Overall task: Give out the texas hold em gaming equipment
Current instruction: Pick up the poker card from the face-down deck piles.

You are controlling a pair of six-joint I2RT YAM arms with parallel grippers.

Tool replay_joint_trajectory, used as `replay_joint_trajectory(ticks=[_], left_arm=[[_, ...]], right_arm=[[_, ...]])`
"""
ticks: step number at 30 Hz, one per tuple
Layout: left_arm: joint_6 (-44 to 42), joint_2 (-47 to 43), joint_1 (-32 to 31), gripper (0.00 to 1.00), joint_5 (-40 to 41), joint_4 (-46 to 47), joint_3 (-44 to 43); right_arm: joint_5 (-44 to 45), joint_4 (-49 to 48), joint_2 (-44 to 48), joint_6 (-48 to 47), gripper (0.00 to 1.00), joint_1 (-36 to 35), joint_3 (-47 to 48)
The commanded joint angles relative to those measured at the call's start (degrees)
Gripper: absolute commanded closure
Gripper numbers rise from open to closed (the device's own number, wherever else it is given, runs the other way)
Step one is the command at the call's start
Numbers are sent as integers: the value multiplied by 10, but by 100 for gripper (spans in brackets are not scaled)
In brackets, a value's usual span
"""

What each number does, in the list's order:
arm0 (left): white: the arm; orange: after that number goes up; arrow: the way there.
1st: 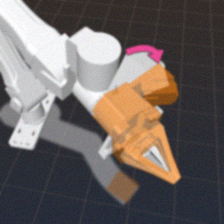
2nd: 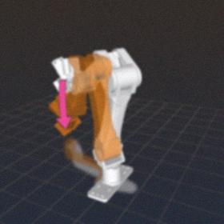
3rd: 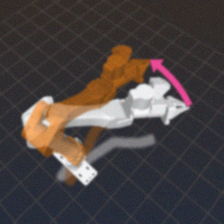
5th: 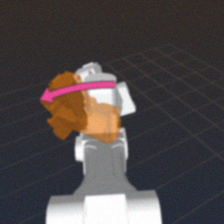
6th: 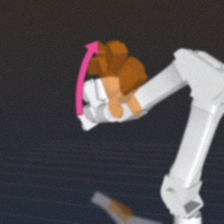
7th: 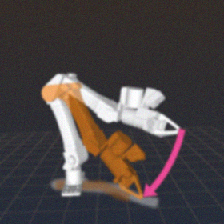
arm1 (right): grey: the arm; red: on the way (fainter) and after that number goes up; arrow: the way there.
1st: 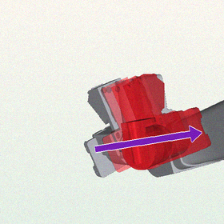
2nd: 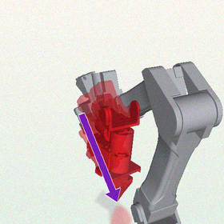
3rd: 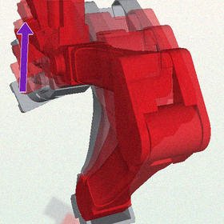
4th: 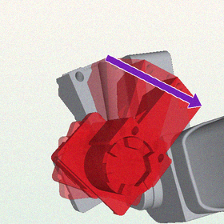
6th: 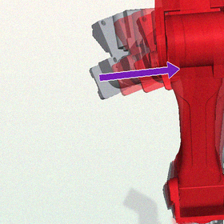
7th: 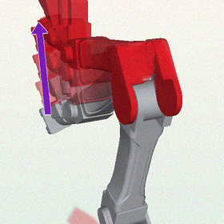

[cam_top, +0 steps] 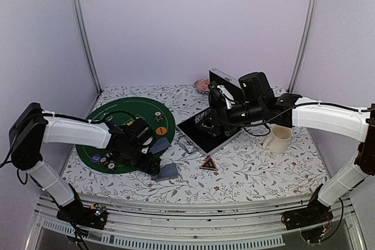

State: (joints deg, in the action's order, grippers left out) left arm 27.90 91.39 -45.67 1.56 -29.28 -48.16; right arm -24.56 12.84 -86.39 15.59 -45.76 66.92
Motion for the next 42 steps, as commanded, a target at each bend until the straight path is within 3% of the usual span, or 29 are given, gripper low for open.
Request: replay_joint_trajectory(ticks=[1,8,10,13,15,27,38,42], left_arm=[[-5,-27,-10,2,-10,-10,2],[3,-82,-4,4,-70,38,34],[19,-87,1,11,-81,43,49],[34,-90,10,36,-102,58,69],[40,-88,16,45,-120,71,77],[57,-61,35,53,-157,120,89],[54,-63,43,77,-165,109,90],[55,-68,44,92,-169,103,88]], right_arm=[[-2,-5,-6,-5,13,-3,0],[-4,-4,-6,-4,13,-3,1],[-4,-4,-6,-5,13,-3,1],[-5,-3,-7,-5,13,-3,1],[-5,-4,-6,-6,13,-3,1],[-5,-3,-1,-5,14,-3,-2],[-5,-2,-4,-5,14,-3,-1],[-5,-1,-5,-6,14,-4,1]])
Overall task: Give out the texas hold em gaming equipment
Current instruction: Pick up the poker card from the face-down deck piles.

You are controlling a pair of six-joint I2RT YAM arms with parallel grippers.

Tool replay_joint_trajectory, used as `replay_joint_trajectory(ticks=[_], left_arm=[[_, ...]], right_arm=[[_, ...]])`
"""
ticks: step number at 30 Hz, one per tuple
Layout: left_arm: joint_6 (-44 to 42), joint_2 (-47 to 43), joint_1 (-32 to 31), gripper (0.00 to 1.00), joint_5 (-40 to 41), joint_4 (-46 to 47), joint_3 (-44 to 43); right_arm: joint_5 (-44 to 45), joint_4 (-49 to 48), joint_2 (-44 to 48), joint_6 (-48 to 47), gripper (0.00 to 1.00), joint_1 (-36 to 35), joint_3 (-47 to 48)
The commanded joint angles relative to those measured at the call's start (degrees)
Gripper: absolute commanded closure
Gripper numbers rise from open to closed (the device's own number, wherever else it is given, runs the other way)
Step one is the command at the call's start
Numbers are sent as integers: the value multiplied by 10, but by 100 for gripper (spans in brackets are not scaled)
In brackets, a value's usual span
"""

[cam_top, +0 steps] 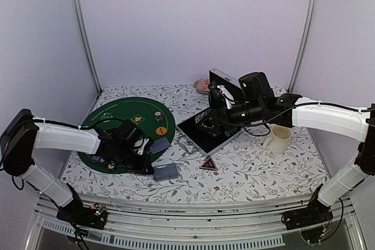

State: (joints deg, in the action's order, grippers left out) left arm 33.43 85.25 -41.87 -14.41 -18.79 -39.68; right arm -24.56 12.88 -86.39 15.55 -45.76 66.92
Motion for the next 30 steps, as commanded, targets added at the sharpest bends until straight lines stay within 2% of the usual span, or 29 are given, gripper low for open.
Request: replay_joint_trajectory(ticks=[1,3,13,14,16,17,19,21,26,30], left_arm=[[-1,-8,6,95,-10,-3,3],[-2,-14,6,100,-11,-8,0],[-11,-27,10,100,-8,-17,-5],[-12,-22,13,97,-5,-15,-4],[-11,-9,18,77,0,-9,-5],[-10,-2,20,61,0,-5,-8],[-10,12,21,47,-3,6,-14],[-9,26,21,41,-9,17,-19],[-9,66,14,34,9,7,-31],[-15,77,-1,33,59,-32,-46]], right_arm=[[-5,-1,-5,-5,14,-4,1],[-4,-1,-5,-6,14,-4,2],[-4,5,-9,-8,14,-4,7],[-4,5,-9,-8,14,-3,8],[-6,6,-9,-9,14,-3,10],[-6,6,-9,-9,14,-4,11],[-6,8,-8,-9,14,-4,11],[-5,10,-7,-10,14,-3,10],[-5,9,-6,-10,14,-3,10],[-5,10,-7,-10,14,-4,12]])
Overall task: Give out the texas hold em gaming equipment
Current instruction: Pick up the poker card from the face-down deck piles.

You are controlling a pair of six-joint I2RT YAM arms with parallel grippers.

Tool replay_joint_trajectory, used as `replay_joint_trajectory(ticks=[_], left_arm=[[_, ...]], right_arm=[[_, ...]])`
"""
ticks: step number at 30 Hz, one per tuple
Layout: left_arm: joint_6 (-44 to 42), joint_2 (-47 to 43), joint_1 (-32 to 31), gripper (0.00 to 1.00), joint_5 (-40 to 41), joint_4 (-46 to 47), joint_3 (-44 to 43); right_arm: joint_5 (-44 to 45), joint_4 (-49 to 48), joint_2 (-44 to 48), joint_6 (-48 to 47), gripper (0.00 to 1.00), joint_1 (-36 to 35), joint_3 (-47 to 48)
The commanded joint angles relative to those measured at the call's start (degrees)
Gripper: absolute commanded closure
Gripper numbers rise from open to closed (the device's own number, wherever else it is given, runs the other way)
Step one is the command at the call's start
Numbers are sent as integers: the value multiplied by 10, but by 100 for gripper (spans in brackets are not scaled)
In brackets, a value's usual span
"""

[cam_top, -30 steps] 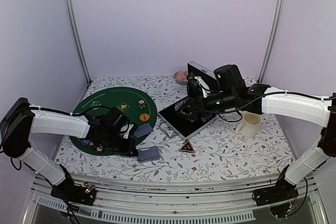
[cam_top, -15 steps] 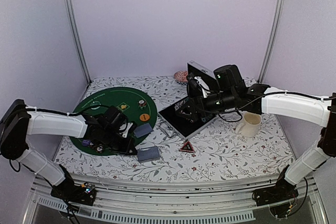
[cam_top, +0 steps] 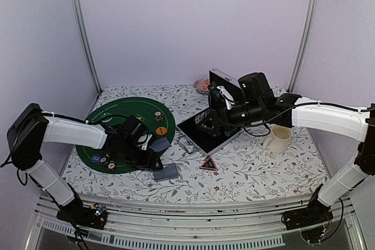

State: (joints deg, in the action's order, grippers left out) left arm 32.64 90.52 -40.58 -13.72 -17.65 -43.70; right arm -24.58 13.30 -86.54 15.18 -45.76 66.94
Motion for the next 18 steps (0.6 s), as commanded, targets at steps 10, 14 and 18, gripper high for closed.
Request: replay_joint_trajectory(ticks=[10,14,18], left_arm=[[-8,2,-47,33,101,-109,-11],[-9,8,-48,34,122,-122,-9],[-12,-1,-49,34,137,-138,-10]], right_arm=[[-11,5,-18,-10,14,-4,18],[-13,6,-20,-11,14,-3,19],[-10,8,-17,-12,14,-4,19]])
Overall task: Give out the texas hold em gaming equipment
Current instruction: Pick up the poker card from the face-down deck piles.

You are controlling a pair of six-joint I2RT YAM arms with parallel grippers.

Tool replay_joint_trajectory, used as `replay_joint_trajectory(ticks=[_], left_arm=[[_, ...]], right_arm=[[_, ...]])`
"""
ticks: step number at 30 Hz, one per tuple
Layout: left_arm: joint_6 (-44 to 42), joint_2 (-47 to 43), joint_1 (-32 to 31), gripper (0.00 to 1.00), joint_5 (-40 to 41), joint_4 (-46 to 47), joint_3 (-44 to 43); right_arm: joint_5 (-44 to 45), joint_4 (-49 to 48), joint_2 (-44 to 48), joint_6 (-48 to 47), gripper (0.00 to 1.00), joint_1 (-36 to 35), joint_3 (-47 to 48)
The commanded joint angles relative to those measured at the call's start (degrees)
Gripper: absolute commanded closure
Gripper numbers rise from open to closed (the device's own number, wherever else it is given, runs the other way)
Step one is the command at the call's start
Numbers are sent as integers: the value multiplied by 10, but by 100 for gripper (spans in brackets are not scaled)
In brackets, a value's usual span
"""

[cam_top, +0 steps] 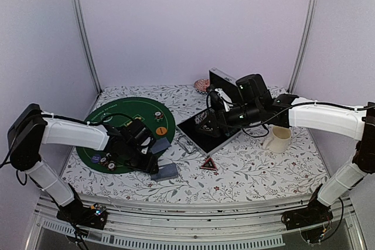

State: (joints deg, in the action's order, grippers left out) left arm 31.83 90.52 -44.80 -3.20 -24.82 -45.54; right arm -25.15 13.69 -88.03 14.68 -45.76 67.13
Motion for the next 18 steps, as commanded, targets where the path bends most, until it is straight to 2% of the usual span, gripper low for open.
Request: replay_joint_trajectory(ticks=[1,6,10,12,14,18], left_arm=[[-4,-6,-6,34,32,-68,9],[-6,-24,-6,32,20,-59,9],[-6,-43,-6,24,-19,-26,16],[0,-58,-2,23,-34,-9,28],[9,-70,5,25,-51,14,45],[40,-86,31,35,-121,83,97]], right_arm=[[-4,5,-2,-7,14,-3,17],[-5,3,-5,-7,14,-4,17],[-7,4,-5,-7,14,-3,17],[-6,6,-3,-7,14,-4,17],[-5,6,-1,-7,14,-3,17],[-7,5,-2,-7,14,-4,16]])
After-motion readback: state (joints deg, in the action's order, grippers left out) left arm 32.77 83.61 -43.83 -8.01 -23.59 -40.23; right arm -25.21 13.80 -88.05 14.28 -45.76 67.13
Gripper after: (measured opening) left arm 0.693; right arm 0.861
